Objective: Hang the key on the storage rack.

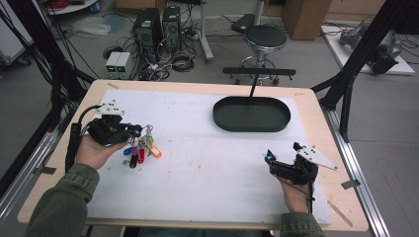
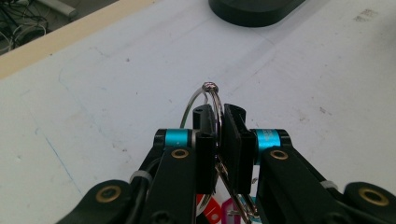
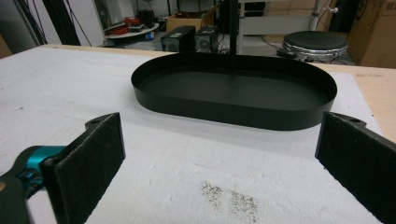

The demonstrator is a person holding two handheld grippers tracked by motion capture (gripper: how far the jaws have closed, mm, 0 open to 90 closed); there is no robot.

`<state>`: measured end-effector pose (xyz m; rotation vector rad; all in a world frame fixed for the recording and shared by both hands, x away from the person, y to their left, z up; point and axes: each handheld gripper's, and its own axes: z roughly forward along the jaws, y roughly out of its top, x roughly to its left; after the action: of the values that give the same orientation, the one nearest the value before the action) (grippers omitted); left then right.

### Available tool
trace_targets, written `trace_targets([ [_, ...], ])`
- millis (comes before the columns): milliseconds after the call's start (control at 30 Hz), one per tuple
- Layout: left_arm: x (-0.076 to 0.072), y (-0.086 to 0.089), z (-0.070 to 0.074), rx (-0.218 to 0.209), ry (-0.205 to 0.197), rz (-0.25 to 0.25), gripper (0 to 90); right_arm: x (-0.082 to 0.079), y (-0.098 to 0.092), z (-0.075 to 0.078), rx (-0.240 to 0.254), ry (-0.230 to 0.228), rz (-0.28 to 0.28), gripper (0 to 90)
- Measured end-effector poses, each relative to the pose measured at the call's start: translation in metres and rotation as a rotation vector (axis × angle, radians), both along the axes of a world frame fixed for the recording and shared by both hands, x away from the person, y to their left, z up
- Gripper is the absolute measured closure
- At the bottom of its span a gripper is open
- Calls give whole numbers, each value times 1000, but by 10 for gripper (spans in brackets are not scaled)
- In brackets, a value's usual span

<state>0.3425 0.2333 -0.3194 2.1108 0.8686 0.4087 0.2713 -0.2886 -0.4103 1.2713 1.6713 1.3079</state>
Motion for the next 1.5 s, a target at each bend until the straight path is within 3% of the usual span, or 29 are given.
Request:
trace_targets([
  [600, 15, -13, 45, -22, -25, -71, 846, 0, -1, 0, 16, -4, 12, 4],
  [667, 16, -17, 50, -18, -35, -78, 847, 0, -1, 0, 67, 9, 21, 4],
  [1267, 35, -67, 79, 31, -51, -175, 850, -1, -3, 1, 49, -4, 8, 4],
  [1500, 46, -85, 89, 5, -56, -203, 850, -1, -4, 1, 45, -10, 9, 4],
])
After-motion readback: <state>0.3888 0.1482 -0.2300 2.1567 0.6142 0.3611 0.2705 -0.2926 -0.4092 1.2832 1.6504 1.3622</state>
